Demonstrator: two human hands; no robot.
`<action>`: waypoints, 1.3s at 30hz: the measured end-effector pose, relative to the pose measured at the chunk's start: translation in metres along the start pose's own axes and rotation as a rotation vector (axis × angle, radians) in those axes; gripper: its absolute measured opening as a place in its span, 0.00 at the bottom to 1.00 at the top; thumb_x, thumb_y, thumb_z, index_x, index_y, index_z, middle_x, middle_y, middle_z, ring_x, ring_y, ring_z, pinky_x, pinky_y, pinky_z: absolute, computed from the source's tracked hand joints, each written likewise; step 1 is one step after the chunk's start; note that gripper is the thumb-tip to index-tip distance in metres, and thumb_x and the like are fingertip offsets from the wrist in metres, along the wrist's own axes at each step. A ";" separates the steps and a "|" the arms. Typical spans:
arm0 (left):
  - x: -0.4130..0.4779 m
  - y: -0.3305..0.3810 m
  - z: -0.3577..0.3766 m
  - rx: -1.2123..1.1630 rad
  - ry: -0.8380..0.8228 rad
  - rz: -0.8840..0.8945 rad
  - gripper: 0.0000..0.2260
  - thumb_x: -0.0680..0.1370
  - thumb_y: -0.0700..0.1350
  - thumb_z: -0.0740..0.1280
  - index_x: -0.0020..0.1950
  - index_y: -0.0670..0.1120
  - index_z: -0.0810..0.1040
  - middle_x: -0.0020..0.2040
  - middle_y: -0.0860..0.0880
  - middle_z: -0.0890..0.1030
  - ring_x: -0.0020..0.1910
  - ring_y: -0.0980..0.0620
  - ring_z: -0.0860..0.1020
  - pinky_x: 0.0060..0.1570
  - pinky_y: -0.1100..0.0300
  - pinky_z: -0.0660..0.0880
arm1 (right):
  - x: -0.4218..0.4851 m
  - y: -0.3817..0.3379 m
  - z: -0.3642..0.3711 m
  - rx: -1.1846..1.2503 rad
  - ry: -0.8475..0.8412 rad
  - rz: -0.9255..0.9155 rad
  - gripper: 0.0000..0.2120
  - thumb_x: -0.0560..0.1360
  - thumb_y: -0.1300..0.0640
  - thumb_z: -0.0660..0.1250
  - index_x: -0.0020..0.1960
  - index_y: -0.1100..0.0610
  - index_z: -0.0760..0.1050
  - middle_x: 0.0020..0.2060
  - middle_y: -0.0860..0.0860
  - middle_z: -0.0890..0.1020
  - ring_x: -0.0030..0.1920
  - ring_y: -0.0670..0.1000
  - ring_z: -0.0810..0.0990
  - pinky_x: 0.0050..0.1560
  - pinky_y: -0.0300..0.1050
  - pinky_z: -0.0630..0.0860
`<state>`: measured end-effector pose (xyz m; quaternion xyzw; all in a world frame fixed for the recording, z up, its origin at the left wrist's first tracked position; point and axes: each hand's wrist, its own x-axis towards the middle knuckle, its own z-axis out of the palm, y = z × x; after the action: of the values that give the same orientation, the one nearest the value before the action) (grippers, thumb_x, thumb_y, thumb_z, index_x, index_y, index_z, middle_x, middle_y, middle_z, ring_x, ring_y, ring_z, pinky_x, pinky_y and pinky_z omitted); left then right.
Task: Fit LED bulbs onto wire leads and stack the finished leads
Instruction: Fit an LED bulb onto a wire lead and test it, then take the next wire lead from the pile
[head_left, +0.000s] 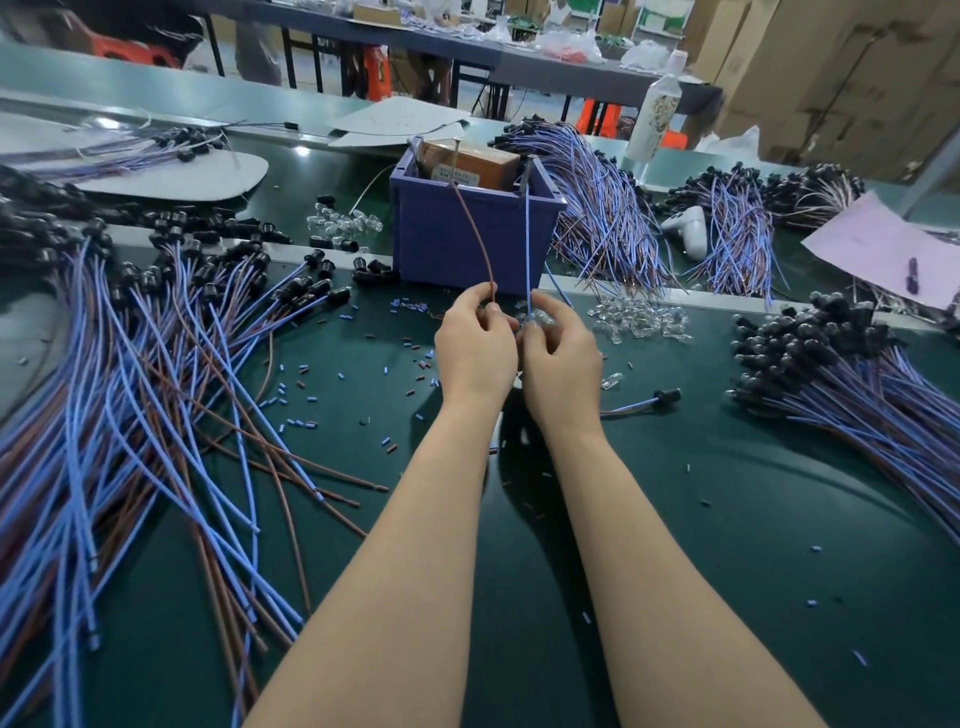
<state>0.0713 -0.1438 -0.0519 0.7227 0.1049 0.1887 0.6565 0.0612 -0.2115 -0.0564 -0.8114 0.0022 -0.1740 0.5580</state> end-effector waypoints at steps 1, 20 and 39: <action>-0.001 0.000 0.000 0.003 0.001 0.000 0.14 0.81 0.39 0.57 0.66 0.43 0.73 0.43 0.48 0.81 0.45 0.51 0.79 0.53 0.55 0.76 | 0.000 0.001 0.000 -0.005 0.004 0.001 0.15 0.78 0.63 0.59 0.62 0.55 0.75 0.48 0.54 0.83 0.46 0.52 0.80 0.51 0.43 0.75; -0.003 0.003 -0.002 0.033 -0.001 -0.005 0.13 0.80 0.40 0.58 0.63 0.43 0.75 0.52 0.45 0.82 0.51 0.49 0.79 0.55 0.58 0.74 | -0.002 -0.003 -0.001 -0.010 0.003 0.003 0.13 0.75 0.65 0.59 0.56 0.56 0.77 0.40 0.55 0.83 0.41 0.54 0.79 0.49 0.52 0.77; -0.065 0.084 0.058 -0.096 -0.465 -0.159 0.24 0.80 0.60 0.54 0.35 0.45 0.73 0.23 0.53 0.72 0.21 0.55 0.68 0.25 0.64 0.65 | 0.016 -0.048 -0.126 0.213 0.479 -0.189 0.12 0.80 0.57 0.60 0.38 0.54 0.75 0.28 0.49 0.78 0.27 0.45 0.76 0.32 0.40 0.75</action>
<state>0.0283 -0.2318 0.0187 0.7043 -0.0012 -0.0302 0.7093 0.0315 -0.3103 0.0310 -0.6804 0.0401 -0.4113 0.6052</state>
